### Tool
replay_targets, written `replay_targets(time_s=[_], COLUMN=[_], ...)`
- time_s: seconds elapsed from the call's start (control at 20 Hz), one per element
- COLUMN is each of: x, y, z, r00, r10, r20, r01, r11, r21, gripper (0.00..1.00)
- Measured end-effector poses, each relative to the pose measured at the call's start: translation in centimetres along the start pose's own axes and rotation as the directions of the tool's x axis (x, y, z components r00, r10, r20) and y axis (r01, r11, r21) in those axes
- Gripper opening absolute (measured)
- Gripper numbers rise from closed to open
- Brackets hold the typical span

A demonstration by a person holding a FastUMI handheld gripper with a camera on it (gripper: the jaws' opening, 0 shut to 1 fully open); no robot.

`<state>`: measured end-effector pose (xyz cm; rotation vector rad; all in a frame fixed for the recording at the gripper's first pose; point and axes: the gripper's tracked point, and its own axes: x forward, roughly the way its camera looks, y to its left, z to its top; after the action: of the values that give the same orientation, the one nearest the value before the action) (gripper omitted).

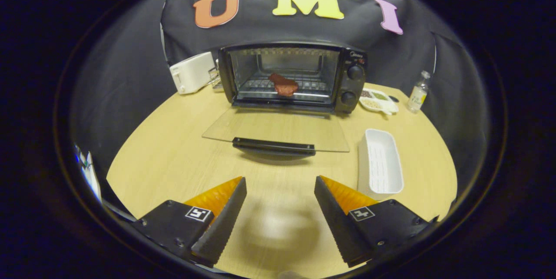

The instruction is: Open the toaster oven, put the food inside, and close the toaster oven door.

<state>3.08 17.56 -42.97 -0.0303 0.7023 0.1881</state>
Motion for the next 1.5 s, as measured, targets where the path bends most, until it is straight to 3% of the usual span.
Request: replay_targets(time_s=[0.5,0.65,1.5], x=[7.0,8.1,5.7], y=[1.5,1.9,0.4], z=[0.9,1.2,6.7], r00=[0.997,0.997,0.998], r10=[-0.038,-0.017,-0.06], r20=[-0.061,-0.072,-0.014], r01=[0.041,0.021,0.06], r11=[0.998,0.998,0.998], r21=[0.047,0.056,0.026], gripper=[1.0,1.0,1.0])
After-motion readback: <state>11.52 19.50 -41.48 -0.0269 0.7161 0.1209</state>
